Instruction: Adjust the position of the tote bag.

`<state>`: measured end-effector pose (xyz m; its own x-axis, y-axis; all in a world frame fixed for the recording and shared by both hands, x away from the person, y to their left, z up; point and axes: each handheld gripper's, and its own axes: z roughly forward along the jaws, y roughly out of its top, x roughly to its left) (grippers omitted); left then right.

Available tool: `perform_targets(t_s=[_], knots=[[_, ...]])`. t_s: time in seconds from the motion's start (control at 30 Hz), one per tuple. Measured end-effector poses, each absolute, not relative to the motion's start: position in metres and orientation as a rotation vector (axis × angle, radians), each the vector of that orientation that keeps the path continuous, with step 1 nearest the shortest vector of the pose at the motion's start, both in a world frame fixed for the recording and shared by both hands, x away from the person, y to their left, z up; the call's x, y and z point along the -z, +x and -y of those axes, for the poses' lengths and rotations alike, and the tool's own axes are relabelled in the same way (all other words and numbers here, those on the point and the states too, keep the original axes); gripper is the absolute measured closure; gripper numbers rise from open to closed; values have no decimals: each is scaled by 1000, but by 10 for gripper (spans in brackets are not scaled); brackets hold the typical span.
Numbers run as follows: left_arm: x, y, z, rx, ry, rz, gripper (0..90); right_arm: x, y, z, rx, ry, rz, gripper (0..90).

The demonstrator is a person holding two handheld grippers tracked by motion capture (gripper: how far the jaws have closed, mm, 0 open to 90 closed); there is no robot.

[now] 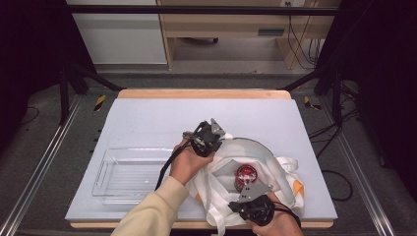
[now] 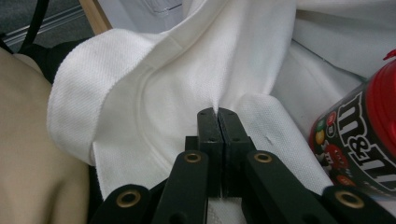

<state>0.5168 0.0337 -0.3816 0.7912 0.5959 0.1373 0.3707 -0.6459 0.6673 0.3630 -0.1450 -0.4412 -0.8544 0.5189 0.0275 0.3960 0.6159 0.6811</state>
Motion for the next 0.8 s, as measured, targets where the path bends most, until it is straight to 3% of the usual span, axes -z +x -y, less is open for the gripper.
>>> perform_targets(t_s=[0.47,0.8], knots=[[395,528,-28,-467,2366,-751,867,457,357,142,-1073,791,-2671,883],[373,496,-36,-488,2316,-659,700,437,357,149,-1128,789,-2616,721]])
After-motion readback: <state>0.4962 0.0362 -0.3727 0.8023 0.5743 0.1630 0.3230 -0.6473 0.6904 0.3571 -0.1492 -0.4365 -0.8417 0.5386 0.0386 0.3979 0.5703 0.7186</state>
